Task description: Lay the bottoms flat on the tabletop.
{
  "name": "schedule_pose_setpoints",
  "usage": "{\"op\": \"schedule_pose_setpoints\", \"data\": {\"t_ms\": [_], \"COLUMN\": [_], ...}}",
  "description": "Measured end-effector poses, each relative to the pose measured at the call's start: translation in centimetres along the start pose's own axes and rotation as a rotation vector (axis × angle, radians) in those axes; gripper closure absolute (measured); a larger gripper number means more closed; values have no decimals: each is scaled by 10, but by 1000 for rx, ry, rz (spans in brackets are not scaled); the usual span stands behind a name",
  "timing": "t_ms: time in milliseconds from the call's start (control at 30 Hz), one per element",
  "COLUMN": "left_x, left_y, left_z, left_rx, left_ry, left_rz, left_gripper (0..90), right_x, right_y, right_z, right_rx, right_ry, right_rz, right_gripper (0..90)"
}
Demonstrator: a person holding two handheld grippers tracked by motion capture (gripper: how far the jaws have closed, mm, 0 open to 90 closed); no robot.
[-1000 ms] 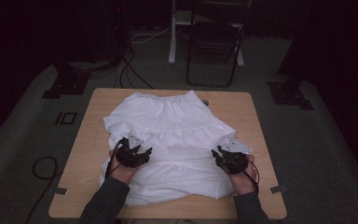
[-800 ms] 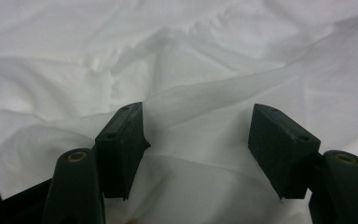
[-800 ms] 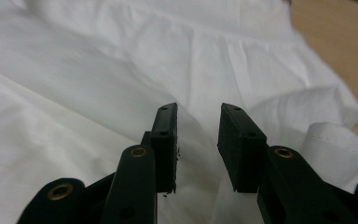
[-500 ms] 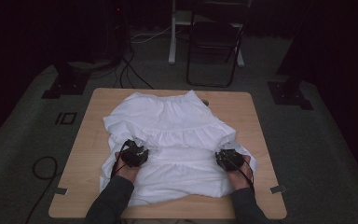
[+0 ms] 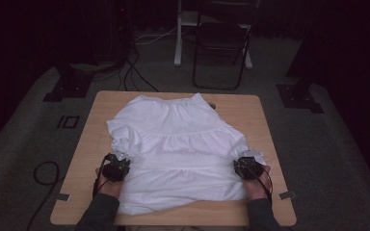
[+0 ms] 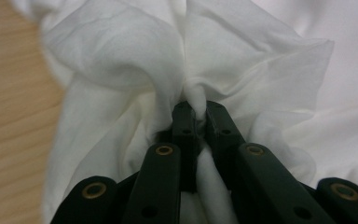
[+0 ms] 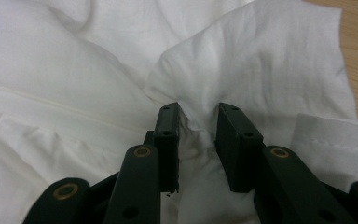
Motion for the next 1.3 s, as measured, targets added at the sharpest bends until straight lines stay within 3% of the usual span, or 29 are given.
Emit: {"op": "schedule_pose_setpoints", "data": {"t_ms": [67,333,533,733,867,967,1033,1133,1300], "left_x": [5,24,45,58,64,63,57,42,12], "left_y": [-4,-23,-37,-48,-53,-58,-64,-75,-81], "left_z": [-7,-39,-64,-76,-84,-88,-88,-81,-59], "left_rx": [-20,-106,-137,-183,-214,-223,-209,-174,-110], "left_ry": [-8,-45,-94,-108,-159,-208,-228,-223,-154], "left_rz": [-3,-18,-29,-34,-35,-13,17,100,161], "left_gripper": [843,843,842,841,833,810,740,607,558], "right_x": [4,27,37,45,47,47,47,47,46], "right_y": [-2,-11,-18,-25,-26,-26,-25,-25,-25], "right_z": [5,28,30,34,35,35,35,34,33], "right_rx": [41,44,39,20,13,13,17,26,28], "right_ry": [-2,56,51,67,79,83,79,69,67], "right_rz": [-14,-40,-40,-44,-39,-38,-40,-39,-33], "right_gripper": [722,730,757,769,769,767,764,755,742]}}
Point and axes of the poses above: each handheld gripper's, and its own axes: y roughly forward along the jaws, x roughly out of its underside, z roughly to its right, the point moved 7 cm from there along y, roughly forward along the jaws, and after that the axes turned 5 degrees about -y, right-handed, at the moved point
